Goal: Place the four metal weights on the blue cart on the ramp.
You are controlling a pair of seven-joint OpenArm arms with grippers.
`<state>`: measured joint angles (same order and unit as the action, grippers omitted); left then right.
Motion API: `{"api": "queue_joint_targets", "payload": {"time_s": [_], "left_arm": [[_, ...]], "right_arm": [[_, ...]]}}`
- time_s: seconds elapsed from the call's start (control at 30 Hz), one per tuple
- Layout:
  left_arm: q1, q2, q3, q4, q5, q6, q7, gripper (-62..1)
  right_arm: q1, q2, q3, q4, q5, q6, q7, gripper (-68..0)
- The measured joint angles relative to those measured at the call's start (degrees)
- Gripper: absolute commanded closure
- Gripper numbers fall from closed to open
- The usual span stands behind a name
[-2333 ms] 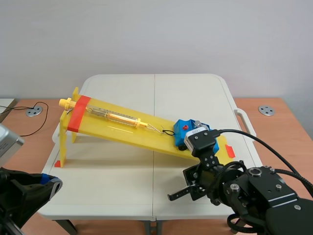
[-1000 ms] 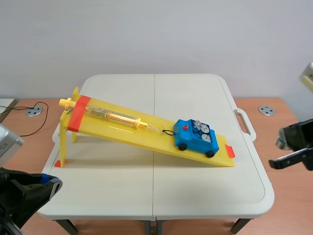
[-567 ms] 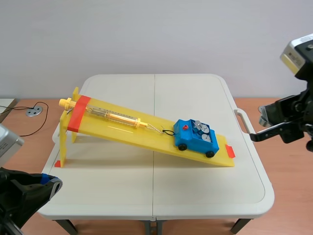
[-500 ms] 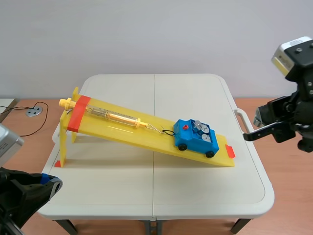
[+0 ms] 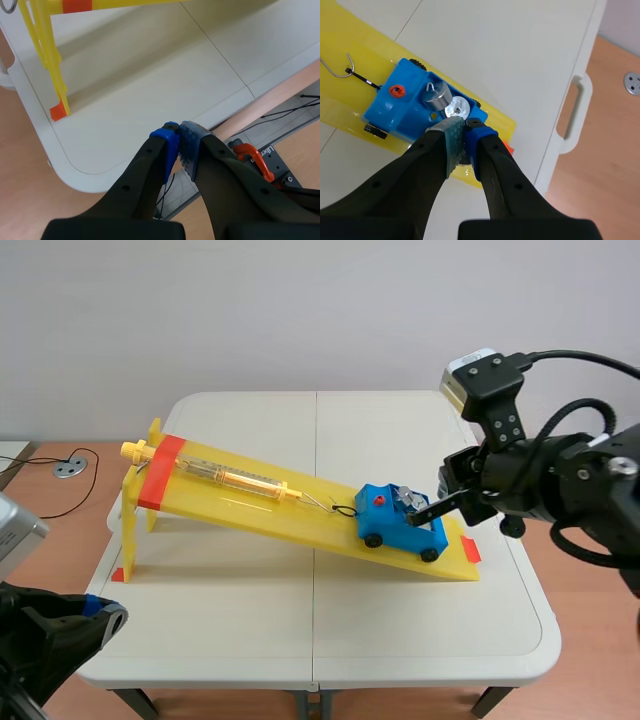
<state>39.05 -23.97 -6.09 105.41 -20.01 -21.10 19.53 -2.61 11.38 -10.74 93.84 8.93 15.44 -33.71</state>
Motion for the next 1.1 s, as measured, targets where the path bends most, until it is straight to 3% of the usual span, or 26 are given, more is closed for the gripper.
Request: {"api": "queue_joint_targets", "payload": {"time_s": [0.4, 1.1], "left_arm": [[0.0, 0.0, 0.0, 0.0, 0.0, 0.0, 0.0, -2.9], [0.0, 0.0, 0.0, 0.0, 0.0, 0.0, 0.0, -2.9]], "right_arm": [[3.1, -2.5, -4.8, -6.8, -4.1, -1.4, 2.2, -0.8], [4.8, -2.5, -5.4, -11.0, -6.0, -1.7, 5.4, -0.8]]}}
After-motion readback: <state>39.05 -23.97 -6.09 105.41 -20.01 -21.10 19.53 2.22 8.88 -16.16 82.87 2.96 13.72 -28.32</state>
